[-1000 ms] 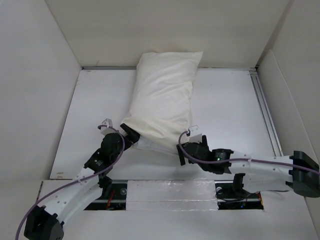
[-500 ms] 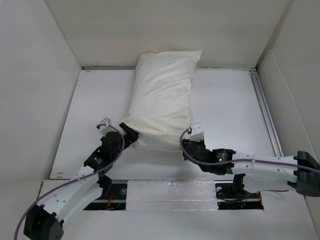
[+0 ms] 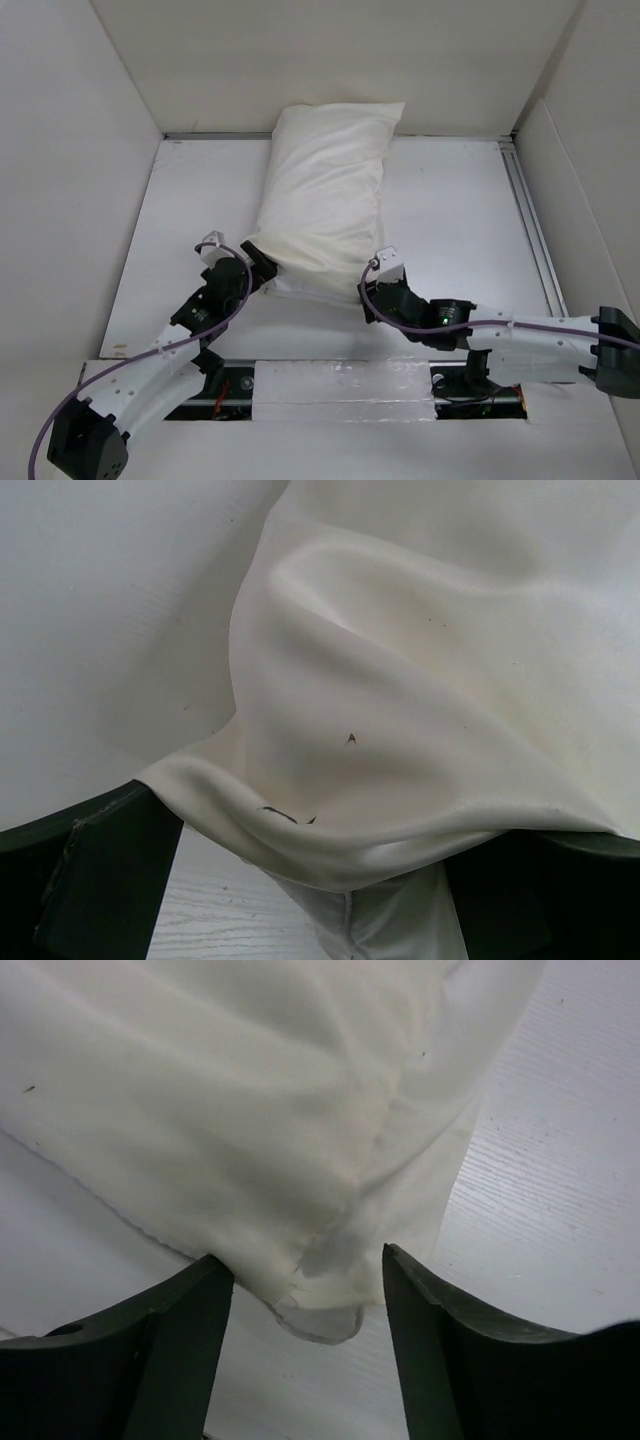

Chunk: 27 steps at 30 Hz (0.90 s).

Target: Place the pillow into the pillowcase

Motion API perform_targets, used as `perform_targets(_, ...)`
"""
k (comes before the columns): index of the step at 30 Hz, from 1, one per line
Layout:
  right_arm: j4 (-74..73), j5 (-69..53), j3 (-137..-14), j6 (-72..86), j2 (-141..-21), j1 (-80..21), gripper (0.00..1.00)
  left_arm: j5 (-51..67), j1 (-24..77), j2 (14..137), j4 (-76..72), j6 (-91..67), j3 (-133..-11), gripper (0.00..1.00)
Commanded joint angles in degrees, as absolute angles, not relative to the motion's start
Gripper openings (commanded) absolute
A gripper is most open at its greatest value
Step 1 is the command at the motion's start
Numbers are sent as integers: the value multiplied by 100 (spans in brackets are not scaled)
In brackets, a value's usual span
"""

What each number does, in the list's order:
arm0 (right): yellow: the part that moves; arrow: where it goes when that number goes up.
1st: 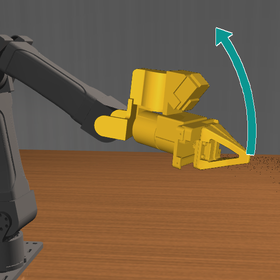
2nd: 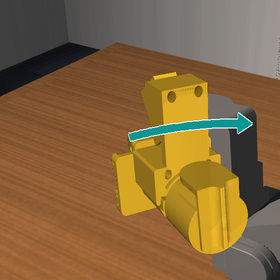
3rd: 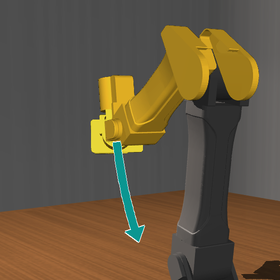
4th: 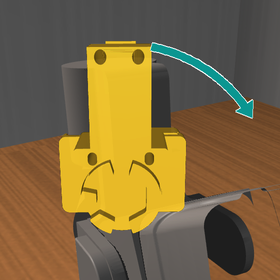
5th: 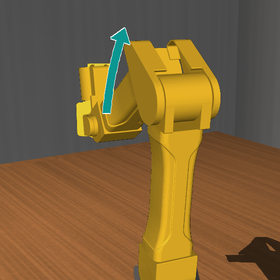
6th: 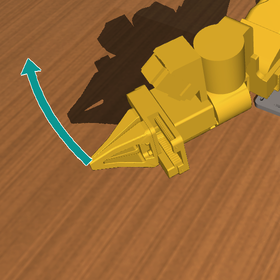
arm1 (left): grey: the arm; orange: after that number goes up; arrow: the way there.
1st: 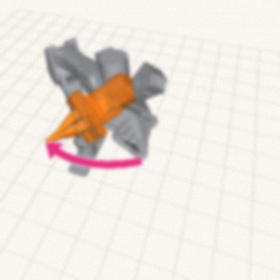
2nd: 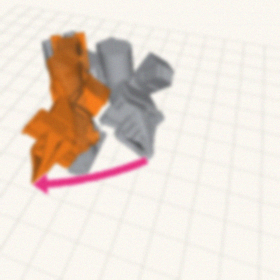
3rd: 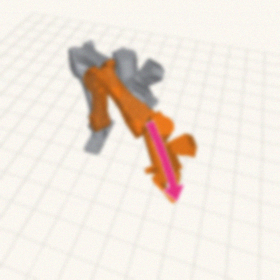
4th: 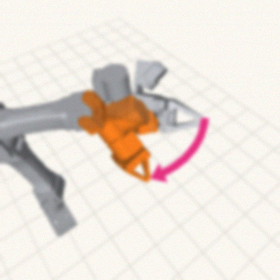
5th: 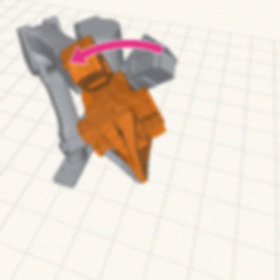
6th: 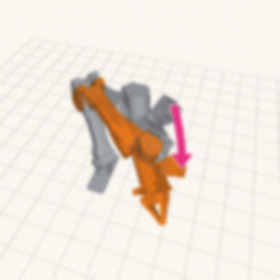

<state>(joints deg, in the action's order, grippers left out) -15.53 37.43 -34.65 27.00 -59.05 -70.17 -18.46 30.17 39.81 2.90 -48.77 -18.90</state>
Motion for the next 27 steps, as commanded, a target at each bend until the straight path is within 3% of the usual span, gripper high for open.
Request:
perform_targets(1,-1292,3919,-3550,2602,-6064,-6944,64,-2056,3023,3981,246,-4703,-2214,100)
perform_targets(3,-1292,3972,-3551,2654,-6117,-6943,52,-2057,3023,3981,298,-4702,-2215,100)
perform_targets(4,-1292,3973,-3603,2654,-6117,-6943,39,-2109,3023,3981,299,-4702,-2215,100)
perform_targets(7,-1292,3973,-3673,2602,-5960,-6943,15,-2162,3023,3981,352,-4650,-2215,100)
perform_targets(10,-1458,3920,-3752,2602,-5784,-6943,6,-2215,3023,3929,404,-4649,-2215,100)
perform_targets(14,-1748,3867,-3928,2602,-5511,-7005,4,-2285,3023,3929,404,-4536,-2215,100)
perform_targets(18,-1898,3814,-3981,2602,-5221,-7005,12,-2285,3023,3929,510,-4482,-2215,100)
perform_targets(27,-1846,3876,-3981,2531,-5475,-6952,0,-2285,3023,3814,571,-4482,-2153,100)
